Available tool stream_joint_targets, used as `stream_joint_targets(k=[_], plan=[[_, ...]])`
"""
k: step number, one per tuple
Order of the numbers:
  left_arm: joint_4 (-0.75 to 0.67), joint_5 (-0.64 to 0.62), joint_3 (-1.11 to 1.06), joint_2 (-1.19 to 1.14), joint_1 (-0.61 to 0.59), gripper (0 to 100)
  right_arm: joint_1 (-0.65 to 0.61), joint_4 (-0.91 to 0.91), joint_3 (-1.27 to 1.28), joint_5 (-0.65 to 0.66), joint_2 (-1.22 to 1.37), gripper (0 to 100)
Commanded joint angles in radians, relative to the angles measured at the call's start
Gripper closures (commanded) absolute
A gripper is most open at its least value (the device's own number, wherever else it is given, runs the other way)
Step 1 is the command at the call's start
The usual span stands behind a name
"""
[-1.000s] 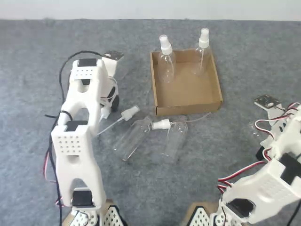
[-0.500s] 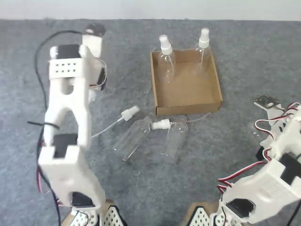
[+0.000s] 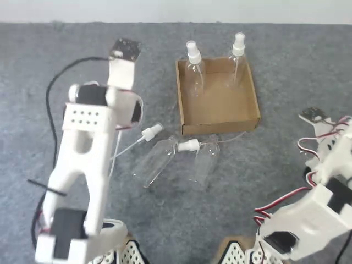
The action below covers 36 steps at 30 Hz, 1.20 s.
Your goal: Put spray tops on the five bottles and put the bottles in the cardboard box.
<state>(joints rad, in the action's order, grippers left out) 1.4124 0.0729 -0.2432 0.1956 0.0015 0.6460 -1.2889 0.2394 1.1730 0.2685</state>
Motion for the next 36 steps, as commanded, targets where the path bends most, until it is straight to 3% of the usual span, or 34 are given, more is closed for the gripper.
stream_joint_targets(k=[1,6,21,27,36], plan=[[-0.158,-0.015,-0.202,0.170,0.002,99,-0.096,-0.041,-0.110,-0.091,-0.027,68.3],[-0.302,-0.015,-0.390,0.212,0.014,99,-0.165,-0.048,-0.153,-0.152,-0.050,60.8],[-0.365,-0.017,-0.443,0.210,0.023,99,-0.188,-0.051,-0.195,-0.086,0.044,78.5],[-0.367,-0.017,-0.443,0.210,0.023,99,-0.140,-0.050,-0.196,-0.083,0.079,78.2],[-0.365,-0.049,-0.441,0.218,0.023,99,-0.140,-0.053,-0.209,-0.087,0.047,99.6]])
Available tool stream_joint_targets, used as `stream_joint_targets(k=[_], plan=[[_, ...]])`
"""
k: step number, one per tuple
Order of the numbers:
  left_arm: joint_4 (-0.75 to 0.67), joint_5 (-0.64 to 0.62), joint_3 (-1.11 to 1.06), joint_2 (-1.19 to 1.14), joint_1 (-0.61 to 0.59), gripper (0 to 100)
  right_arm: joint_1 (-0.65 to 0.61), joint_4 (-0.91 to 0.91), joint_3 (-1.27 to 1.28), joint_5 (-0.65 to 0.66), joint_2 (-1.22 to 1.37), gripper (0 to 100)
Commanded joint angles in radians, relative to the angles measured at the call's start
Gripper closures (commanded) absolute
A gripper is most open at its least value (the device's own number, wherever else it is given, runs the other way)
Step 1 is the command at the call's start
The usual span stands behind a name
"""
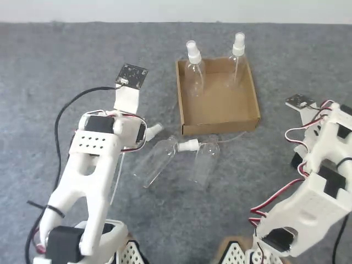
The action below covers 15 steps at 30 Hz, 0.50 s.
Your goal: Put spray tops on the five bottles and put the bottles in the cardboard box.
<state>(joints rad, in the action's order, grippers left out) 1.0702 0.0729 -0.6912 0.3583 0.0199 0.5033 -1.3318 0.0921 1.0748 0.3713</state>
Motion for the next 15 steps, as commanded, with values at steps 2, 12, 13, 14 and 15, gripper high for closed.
stream_joint_targets(k=[2,12,13,14,15], plan=[[-0.020,-0.060,0.025,0.063,0.003,99,-0.002,-0.019,-0.066,0.002,-0.110,98.9],[0.057,-0.058,0.127,0.348,-0.005,99,-0.315,-0.130,-0.026,-0.345,-0.582,99.3],[0.071,-0.058,0.147,0.379,-0.005,99,-0.371,-0.128,-0.003,-0.385,-0.633,99.3],[0.084,-0.058,0.173,0.407,-0.005,99,-0.430,-0.120,0.026,-0.427,-0.682,99.3],[0.101,-0.058,0.202,0.431,-0.005,99,-0.495,-0.117,0.052,-0.470,-0.730,99.3]])
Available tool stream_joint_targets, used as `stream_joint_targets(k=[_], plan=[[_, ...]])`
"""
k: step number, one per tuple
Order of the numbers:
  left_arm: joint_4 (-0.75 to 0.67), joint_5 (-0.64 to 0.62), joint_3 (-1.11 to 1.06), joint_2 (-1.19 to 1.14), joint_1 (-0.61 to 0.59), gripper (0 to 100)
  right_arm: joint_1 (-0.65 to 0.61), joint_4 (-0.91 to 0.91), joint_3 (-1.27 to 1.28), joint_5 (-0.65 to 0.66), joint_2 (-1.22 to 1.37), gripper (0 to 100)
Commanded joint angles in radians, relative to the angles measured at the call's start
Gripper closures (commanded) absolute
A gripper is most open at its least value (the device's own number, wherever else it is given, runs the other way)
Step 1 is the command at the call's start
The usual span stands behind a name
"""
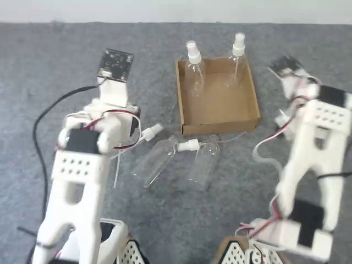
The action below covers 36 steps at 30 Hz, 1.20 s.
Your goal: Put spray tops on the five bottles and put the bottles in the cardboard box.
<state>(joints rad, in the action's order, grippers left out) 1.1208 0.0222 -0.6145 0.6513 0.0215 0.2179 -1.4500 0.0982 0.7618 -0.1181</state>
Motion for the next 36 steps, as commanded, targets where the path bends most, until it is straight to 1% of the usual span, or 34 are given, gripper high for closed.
stream_joint_targets(k=[1,5,8,10,14,18,21,23,27,33,36], plan=[[0.068,-0.011,0.160,0.158,-0.006,99,-0.277,0.007,0.072,-0.201,-0.285,99.3],[0.152,-0.015,0.348,0.192,-0.006,99,-0.558,0.111,0.210,-0.347,-0.447,99.3],[0.199,-0.074,0.490,0.193,-0.006,99,-0.743,0.217,0.328,-0.417,-0.532,99.3],[0.213,-0.114,0.558,0.198,-0.006,99,-0.839,0.292,0.402,-0.468,-0.564,99.3],[0.184,-0.219,0.628,0.201,-0.006,99,-0.967,0.456,0.529,-0.546,-0.591,99.3],[0.132,-0.334,0.650,0.201,-0.006,99,-1.030,0.582,0.620,-0.583,-0.591,99.3],[0.118,-0.408,0.650,0.201,-0.006,99,-1.053,0.631,0.657,-0.609,-0.593,99.3],[0.112,-0.434,0.650,0.201,-0.005,99,-1.067,0.657,0.680,-0.601,-0.593,99.3],[0.103,-0.431,0.634,0.192,-0.006,99,-1.092,0.711,0.721,-0.598,-0.593,99.3],[-0.014,-0.390,0.473,0.201,-0.006,99,-1.102,0.719,0.724,-0.601,-0.595,99.3],[-0.064,-0.381,0.407,0.201,-0.008,99,-1.102,0.760,0.729,-0.606,-0.595,99.3]])
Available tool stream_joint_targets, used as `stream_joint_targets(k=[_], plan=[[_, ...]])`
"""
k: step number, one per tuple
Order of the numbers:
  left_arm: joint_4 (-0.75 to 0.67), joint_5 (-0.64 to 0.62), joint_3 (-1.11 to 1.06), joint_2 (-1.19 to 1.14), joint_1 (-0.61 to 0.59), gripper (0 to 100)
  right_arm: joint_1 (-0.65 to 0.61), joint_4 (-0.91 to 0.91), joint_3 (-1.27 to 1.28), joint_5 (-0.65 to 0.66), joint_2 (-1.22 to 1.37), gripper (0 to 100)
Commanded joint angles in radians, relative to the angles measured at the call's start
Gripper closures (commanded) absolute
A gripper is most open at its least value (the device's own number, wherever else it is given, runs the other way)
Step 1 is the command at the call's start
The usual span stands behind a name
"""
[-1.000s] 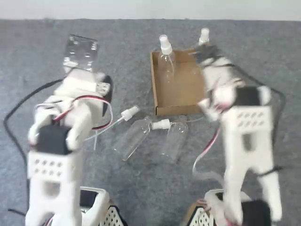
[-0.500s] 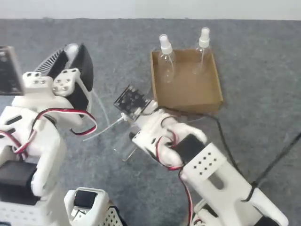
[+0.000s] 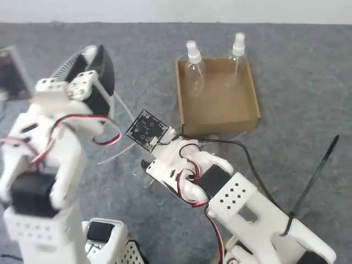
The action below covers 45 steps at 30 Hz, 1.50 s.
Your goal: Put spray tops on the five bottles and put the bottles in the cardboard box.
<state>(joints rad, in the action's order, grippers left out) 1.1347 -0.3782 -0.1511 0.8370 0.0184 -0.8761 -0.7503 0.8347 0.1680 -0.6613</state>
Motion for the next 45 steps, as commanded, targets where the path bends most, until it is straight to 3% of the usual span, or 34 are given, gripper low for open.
stream_joint_targets(k=[1,8,16,25,32,37,45], plan=[[-0.098,0.020,-0.073,0.015,-0.009,99,-0.007,0.073,-0.006,-0.012,-0.051,99.3],[-0.166,0.017,-0.151,0.015,-0.103,99,-0.008,0.094,-0.008,-0.014,-0.051,99.3],[-0.161,0.014,-0.216,0.015,-0.063,99,-0.008,0.102,-0.008,-0.014,-0.050,99.3],[-0.055,0.017,-0.229,0.043,-0.005,99,-0.004,0.104,0.069,-0.005,-0.050,99.3],[0.029,0.071,-0.245,0.161,-0.003,99,-0.002,0.387,0.163,-0.020,-0.051,99.3],[-0.029,0.104,-0.366,0.176,-0.003,99,-0.002,0.598,0.250,-0.144,-0.051,99.3],[-0.077,0.183,-0.479,0.176,0.103,99,-0.004,0.641,0.290,-0.175,-0.051,99.3]])
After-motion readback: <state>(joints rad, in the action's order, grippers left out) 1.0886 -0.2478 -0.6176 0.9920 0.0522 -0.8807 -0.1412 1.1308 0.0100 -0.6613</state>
